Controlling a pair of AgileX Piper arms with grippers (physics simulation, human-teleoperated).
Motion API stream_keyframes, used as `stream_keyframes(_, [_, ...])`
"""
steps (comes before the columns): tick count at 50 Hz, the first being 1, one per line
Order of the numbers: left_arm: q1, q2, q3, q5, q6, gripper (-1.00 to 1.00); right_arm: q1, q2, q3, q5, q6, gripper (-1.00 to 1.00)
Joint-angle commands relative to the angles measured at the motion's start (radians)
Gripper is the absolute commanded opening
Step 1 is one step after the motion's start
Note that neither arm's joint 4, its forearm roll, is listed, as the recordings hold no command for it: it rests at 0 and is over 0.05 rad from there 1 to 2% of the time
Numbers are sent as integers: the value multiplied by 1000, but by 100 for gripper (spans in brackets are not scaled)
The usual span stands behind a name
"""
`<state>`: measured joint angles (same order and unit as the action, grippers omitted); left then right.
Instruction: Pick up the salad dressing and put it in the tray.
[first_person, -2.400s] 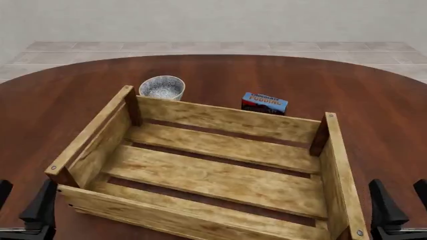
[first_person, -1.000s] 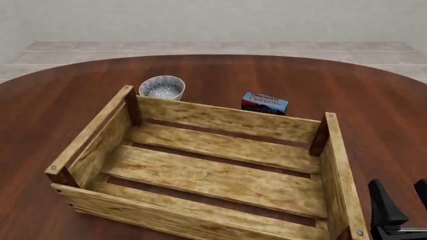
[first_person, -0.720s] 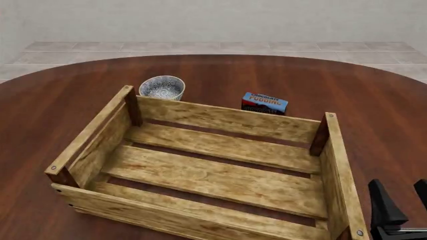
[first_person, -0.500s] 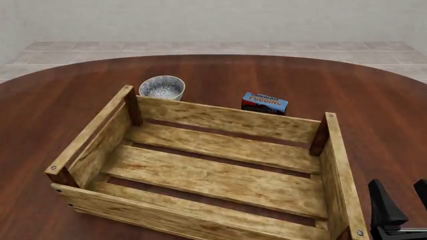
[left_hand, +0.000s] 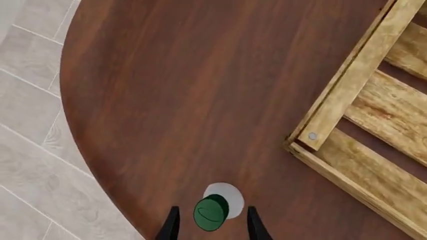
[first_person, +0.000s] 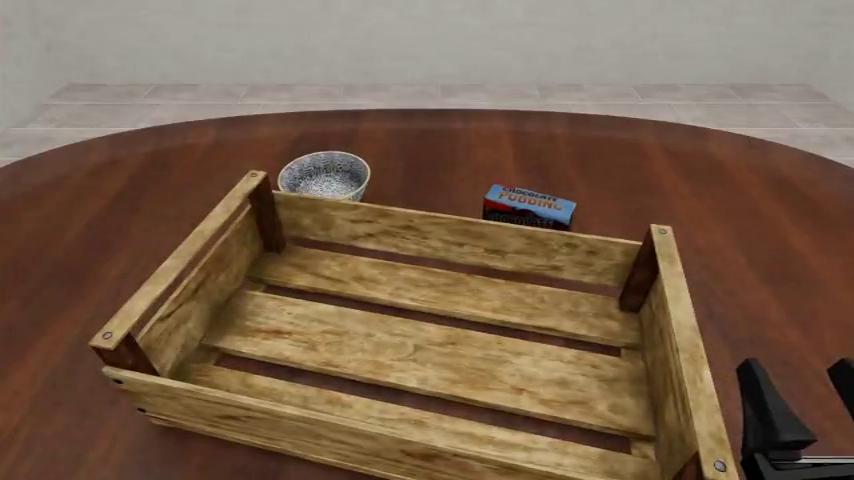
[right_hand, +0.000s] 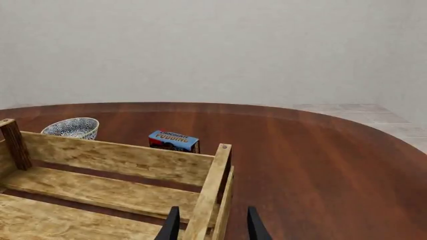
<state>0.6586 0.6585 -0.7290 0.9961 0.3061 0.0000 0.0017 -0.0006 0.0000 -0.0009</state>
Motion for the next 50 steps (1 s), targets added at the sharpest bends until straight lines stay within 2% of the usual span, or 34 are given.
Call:
stream_keyframes(1, [50,38,79,-81,42,100,0,0,0,0,0,100])
stream_keyframes(11, [73,67,104,-121,64,100,0,0,0,0,0,100])
stream_keyframes(50, [167,241,298,-340,143,100,0,0,0,0,0,100])
